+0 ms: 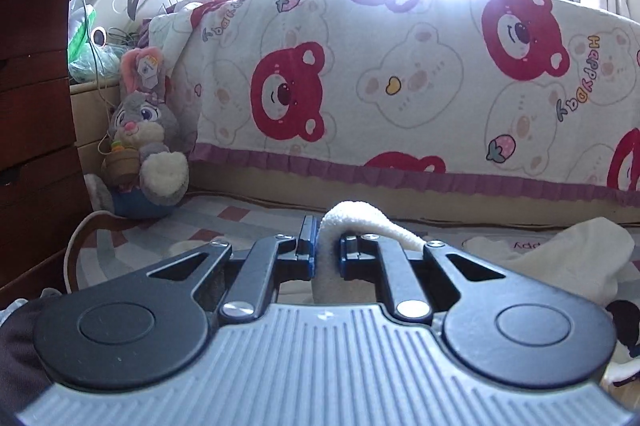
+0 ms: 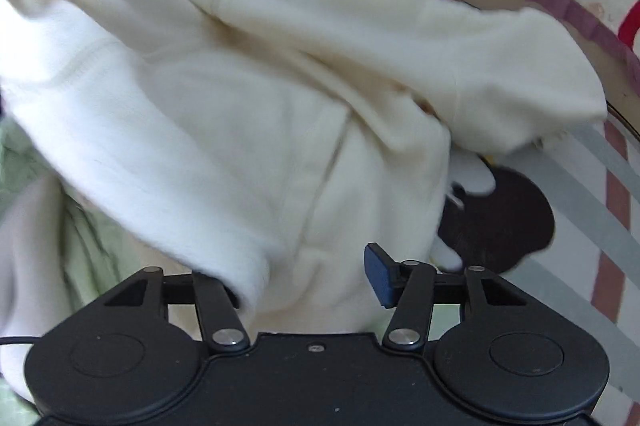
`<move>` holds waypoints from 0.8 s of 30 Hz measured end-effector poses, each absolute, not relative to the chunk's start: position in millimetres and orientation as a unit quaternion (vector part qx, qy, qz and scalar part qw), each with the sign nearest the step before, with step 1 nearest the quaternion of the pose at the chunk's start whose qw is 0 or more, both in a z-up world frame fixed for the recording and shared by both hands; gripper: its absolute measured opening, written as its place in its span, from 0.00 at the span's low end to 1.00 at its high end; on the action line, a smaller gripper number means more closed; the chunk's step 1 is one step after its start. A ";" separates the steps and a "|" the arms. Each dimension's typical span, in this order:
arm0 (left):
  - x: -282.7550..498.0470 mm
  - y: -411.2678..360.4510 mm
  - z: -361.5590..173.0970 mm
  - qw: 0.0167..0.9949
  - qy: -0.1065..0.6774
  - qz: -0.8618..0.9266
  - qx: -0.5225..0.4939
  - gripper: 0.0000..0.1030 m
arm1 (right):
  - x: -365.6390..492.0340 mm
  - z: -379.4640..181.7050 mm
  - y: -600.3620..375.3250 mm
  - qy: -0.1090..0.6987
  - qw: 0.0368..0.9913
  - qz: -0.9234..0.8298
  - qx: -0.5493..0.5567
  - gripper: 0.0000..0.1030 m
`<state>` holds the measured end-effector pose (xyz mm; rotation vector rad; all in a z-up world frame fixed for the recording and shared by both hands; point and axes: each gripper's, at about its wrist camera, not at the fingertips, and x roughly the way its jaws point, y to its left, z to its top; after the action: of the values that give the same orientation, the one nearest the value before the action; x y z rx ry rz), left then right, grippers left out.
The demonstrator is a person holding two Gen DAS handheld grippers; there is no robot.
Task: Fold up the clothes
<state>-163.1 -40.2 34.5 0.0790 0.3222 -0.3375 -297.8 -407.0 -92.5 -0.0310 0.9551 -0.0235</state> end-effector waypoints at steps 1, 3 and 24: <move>-162.3 -37.7 32.6 0.972 0.162 -0.166 0.036 0.10 | -297.1 -94.6 -408.7 0.462 0.887 -0.006 -0.005 0.44; -159.2 -32.9 29.0 0.972 0.166 -0.165 0.030 0.10 | -295.8 -98.9 -412.1 0.466 0.885 0.004 0.015 0.09; -209.8 78.0 63.2 0.956 0.281 -0.058 -0.056 0.11 | -391.6 35.9 -392.4 0.349 0.900 0.218 0.142 0.05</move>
<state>-209.8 78.0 63.2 -0.1137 0.5704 -0.1182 -391.6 -392.4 35.9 0.2935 0.7229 0.4511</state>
